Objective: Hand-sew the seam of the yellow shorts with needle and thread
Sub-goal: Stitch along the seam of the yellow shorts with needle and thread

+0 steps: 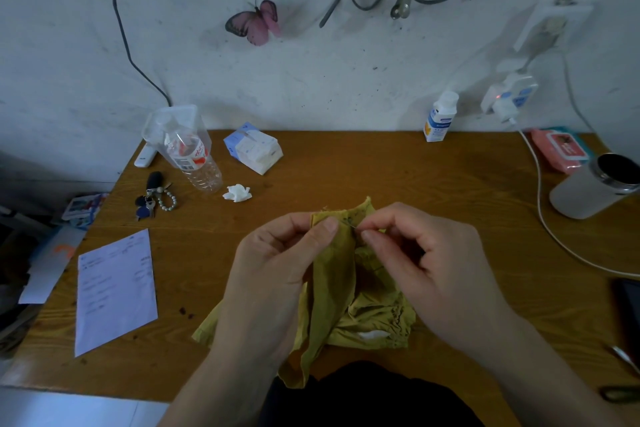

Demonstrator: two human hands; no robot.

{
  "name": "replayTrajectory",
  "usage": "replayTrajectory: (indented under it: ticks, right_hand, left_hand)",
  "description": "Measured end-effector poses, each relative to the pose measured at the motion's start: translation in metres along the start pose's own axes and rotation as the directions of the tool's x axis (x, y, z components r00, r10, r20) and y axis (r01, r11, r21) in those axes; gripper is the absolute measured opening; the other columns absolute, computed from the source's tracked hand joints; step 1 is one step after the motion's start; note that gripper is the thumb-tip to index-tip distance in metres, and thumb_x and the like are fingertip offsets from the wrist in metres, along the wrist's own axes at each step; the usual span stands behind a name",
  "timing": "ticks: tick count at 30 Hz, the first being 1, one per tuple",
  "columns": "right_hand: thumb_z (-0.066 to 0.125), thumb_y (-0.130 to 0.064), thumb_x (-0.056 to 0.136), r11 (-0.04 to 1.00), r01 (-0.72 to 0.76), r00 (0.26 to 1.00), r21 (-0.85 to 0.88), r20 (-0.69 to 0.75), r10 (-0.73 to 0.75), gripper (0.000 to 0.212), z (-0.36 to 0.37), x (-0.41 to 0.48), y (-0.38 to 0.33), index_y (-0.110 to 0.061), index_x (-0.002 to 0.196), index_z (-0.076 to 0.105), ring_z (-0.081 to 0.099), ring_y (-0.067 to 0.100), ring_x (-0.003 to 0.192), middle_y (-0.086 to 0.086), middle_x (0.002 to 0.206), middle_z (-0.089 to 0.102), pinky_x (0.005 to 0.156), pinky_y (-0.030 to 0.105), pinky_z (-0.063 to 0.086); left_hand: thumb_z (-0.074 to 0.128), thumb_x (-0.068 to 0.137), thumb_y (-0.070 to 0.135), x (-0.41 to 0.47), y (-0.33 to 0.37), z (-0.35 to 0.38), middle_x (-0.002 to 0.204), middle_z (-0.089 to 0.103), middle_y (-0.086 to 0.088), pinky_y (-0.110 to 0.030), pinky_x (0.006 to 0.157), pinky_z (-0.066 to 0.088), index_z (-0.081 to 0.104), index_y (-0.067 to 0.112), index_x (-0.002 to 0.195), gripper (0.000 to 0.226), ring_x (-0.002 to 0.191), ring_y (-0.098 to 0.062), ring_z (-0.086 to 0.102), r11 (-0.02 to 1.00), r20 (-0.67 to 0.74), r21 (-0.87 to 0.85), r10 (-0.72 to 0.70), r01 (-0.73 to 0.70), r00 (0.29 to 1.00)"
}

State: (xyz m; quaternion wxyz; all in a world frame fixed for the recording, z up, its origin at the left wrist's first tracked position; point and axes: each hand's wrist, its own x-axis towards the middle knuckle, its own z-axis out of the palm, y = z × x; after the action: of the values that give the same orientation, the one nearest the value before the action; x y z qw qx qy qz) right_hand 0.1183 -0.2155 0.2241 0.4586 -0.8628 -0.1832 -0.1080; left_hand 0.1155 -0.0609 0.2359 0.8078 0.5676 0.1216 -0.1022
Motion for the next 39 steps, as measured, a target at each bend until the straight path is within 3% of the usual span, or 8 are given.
replayTrajectory:
  ticks: [12, 18, 26, 30, 33, 36, 39]
  right_hand:
    - [0.055, -0.023, 0.088, 0.999, -0.023, 1.000, 0.024, 0.016, 0.022, 0.014, -0.001, -0.001, -0.001, -0.019, 0.087, 0.068, 0.056, 0.010, 0.054, -0.007, 0.063, 0.062, 0.047, 0.026, 0.043]
    - [0.054, -0.022, 0.088, 1.000, -0.026, 0.999, -0.006, 0.025, 0.026, 0.014, 0.000, -0.001, -0.003, -0.019, 0.087, 0.068, 0.055, 0.008, 0.055, -0.010, 0.060, 0.059, 0.046, 0.017, 0.039]
    - [0.054, -0.025, 0.086, 0.998, -0.042, 0.998, -0.038, 0.047, 0.043, 0.015, -0.003, 0.000, -0.002, -0.020, 0.085, 0.068, 0.056, 0.009, 0.053, -0.007, 0.059, 0.062, 0.047, 0.024, 0.042]
    - [0.058, -0.022, 0.090, 0.996, -0.088, 0.994, 0.015, 0.065, 0.087, 0.012, -0.004, 0.000, -0.001, -0.023, 0.101, 0.063, 0.050, 0.009, 0.046, -0.012, 0.051, 0.053, 0.045, 0.016, 0.038]
    - [0.055, -0.022, 0.091, 0.980, -0.174, 0.969, 0.097, 0.194, 0.152, 0.035, -0.008, 0.000, 0.001, -0.030, 0.125, 0.052, 0.047, 0.009, 0.045, -0.010, 0.051, 0.052, 0.047, 0.015, 0.036]
    - [0.052, -0.024, 0.093, 0.968, -0.214, 0.943, 0.130, 0.284, 0.171, 0.026, -0.010, 0.001, -0.001, -0.038, 0.115, 0.057, 0.061, 0.019, 0.060, -0.001, 0.067, 0.066, 0.057, 0.035, 0.047]
    - [0.054, -0.022, 0.092, 0.976, -0.183, 0.960, 0.118, 0.234, 0.152, 0.012, -0.009, 0.000, -0.002, -0.025, 0.098, 0.064, 0.059, 0.017, 0.056, -0.002, 0.066, 0.066, 0.053, 0.034, 0.046]
  left_hand:
    - [0.072, 0.052, 0.033, -0.001, -0.002, -0.002, 0.074, 0.074, -0.008, -0.025, 0.064, 0.057, 0.076, 0.016, 0.068, 0.024, 0.068, -0.017, 0.069, 0.999, 0.019, 0.038, 0.016, -0.017, 1.000]
    - [0.071, 0.050, 0.037, -0.002, -0.003, -0.002, 0.075, 0.074, -0.006, -0.023, 0.064, 0.057, 0.077, 0.018, 0.069, 0.027, 0.069, -0.015, 0.070, 0.996, 0.016, 0.072, 0.044, -0.045, 0.999]
    - [0.066, 0.060, 0.032, -0.003, -0.004, 0.000, 0.071, 0.074, -0.004, -0.017, 0.057, 0.053, 0.076, 0.021, 0.070, 0.018, 0.063, -0.011, 0.069, 0.986, 0.016, 0.134, 0.095, -0.097, 0.995]
    - [0.061, 0.067, 0.035, -0.004, -0.004, 0.001, 0.073, 0.073, 0.005, -0.010, 0.055, 0.049, 0.075, 0.028, 0.078, 0.019, 0.065, -0.005, 0.067, 0.888, 0.017, 0.383, 0.270, -0.255, 0.963]
    - [0.060, 0.069, 0.036, -0.005, -0.005, 0.000, 0.073, 0.073, 0.006, -0.013, 0.058, 0.052, 0.074, 0.027, 0.078, 0.019, 0.066, -0.007, 0.067, 0.842, 0.047, 0.445, 0.320, -0.306, 0.946]
    - [0.058, 0.071, 0.037, -0.006, -0.005, 0.000, 0.073, 0.072, 0.011, -0.010, 0.056, 0.049, 0.072, 0.030, 0.075, 0.017, 0.068, -0.003, 0.065, 0.785, 0.077, 0.506, 0.372, -0.358, 0.925]
    - [0.061, 0.073, 0.034, -0.005, -0.007, 0.001, 0.076, 0.071, 0.018, -0.006, 0.057, 0.047, 0.069, 0.036, 0.077, 0.009, 0.073, 0.001, 0.065, 0.717, 0.075, 0.573, 0.437, -0.397, 0.896]
